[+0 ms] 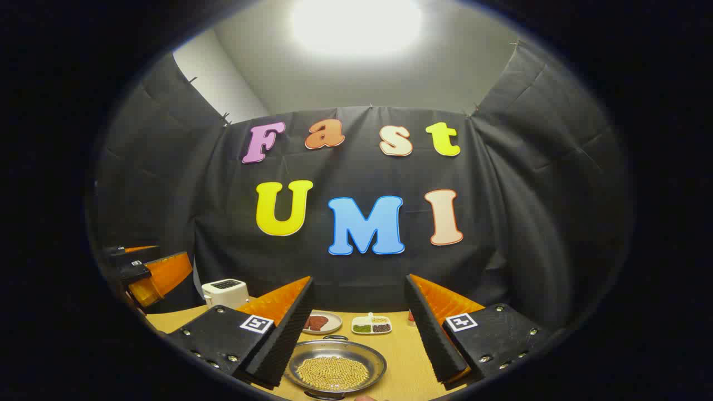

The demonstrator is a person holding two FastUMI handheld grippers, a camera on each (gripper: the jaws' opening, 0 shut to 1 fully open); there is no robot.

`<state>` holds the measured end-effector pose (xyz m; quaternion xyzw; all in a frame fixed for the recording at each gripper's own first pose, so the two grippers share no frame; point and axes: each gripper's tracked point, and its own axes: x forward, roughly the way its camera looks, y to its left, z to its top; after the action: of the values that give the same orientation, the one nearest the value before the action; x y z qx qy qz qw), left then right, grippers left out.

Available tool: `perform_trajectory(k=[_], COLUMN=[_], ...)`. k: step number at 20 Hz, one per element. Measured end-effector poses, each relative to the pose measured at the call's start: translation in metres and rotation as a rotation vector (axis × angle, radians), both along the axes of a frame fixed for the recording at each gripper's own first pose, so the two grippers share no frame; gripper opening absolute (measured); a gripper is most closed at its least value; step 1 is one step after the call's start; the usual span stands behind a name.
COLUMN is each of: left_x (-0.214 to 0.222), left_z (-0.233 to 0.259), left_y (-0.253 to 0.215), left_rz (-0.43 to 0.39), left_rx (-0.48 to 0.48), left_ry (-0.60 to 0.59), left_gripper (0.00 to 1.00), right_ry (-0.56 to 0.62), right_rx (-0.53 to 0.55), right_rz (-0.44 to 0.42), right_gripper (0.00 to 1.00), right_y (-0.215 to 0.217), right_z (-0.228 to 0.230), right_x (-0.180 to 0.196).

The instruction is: First push the handle of the pot to place it horizontally, then grasp the pot with both hands and set it on the induction cooktop.

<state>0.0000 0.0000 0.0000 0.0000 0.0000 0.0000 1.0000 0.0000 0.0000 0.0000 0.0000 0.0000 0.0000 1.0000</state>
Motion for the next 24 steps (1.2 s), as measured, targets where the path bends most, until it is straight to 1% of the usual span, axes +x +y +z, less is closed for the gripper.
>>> perform_trajectory(k=[1, 3, 6, 9, 11, 12, 13, 15, 21, 24], left_x=[0.002, 0.007, 0.010, 0.013, 0.014, 0.014, 0.014, 0.013, 0.011, 0.007], left_z=[-0.001, -0.001, -0.003, -0.001, -0.003, -0.003, -0.002, -0.001, -0.005, -0.001], left_y=[-0.001, -0.001, 0.003, 0.014, 0.019, 0.022, 0.026, 0.032, 0.051, 0.064], left_rz=[-0.004, -0.010, -0.017, -0.006, -0.005, -0.004, 0.000, 0.002, 0.005, 0.007], left_rx=[0.000, -0.007, -0.009, -0.003, -0.006, -0.009, -0.011, -0.011, -0.012, 0.003], left_ry=[0.003, 0.003, 0.007, -0.003, 0.001, 0.003, 0.001, -0.002, 0.003, -0.010], left_gripper=[0.99, 0.99, 0.99, 0.99, 0.99, 0.96, 0.99, 0.99, 0.99, 0.99], right_ry=[0.001, 0.005, 0.005, 0.000, 0.001, 0.002, 0.002, -0.002, 0.000, 0.032], right_rx=[0.003, 0.003, -0.010, -0.009, -0.009, -0.011, -0.013, -0.021, -0.014, -0.010], right_rz=[-0.014, -0.034, -0.053, -0.057, -0.052, -0.048, -0.045, -0.042, -0.024, 0.002], right_gripper=[0.96, 0.97, 0.97, 0.96, 0.96, 0.97, 0.96, 0.96, 0.96, 0.96], right_y=[-0.003, -0.007, -0.012, -0.009, -0.003, 0.000, 0.004, 0.010, 0.032, 0.048], right_z=[-0.001, -0.003, -0.002, -0.002, -0.004, -0.004, -0.004, -0.003, -0.008, -0.017], right_x=[0.000, -0.001, -0.001, 0.000, 0.002, 0.002, 0.003, 0.003, 0.001, 0.004])
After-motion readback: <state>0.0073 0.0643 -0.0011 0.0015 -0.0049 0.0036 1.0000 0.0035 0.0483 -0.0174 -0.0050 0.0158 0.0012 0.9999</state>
